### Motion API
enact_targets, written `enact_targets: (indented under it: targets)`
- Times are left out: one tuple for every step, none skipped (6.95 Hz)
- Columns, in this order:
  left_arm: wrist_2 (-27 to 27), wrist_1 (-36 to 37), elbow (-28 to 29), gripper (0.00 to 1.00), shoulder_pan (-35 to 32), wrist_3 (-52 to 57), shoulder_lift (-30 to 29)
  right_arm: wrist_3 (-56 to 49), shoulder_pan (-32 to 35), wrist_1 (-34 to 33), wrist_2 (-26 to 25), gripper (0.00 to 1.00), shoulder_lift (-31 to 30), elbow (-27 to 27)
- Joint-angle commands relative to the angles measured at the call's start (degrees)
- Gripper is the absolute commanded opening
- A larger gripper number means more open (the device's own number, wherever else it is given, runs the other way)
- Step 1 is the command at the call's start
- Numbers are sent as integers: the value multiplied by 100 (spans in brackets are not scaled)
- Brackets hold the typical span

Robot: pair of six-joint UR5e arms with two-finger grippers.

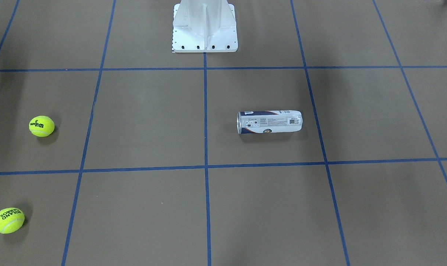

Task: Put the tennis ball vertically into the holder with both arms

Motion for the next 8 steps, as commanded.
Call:
enact_targets:
  targets:
    - [0,-9,0,100,0,2,17,0,1,0,6,100,47,5]
    - [0,-9,0,100,0,2,8,0,1,0,6,100,47,-3]
    - [-70,-18,-61,100,-9,2,43,0,1,0,-3,100,47,5]
    - [-70,-35,-210,100,-9,-7,87,0,1,0,-11,100,56,5]
    - [-70,-114,-237,100,0,10,70,0,1,0,-11,100,65,5]
    - [-88,-471,-290,100,0,-7,-9,0,1,0,-11,100,74,40]
    - [-88,-849,-455,100,17,-225,8,0,1,8,-11,100,91,32]
    - [-10,-844,-762,100,374,-210,-410,0,1,8,-3,100,109,40]
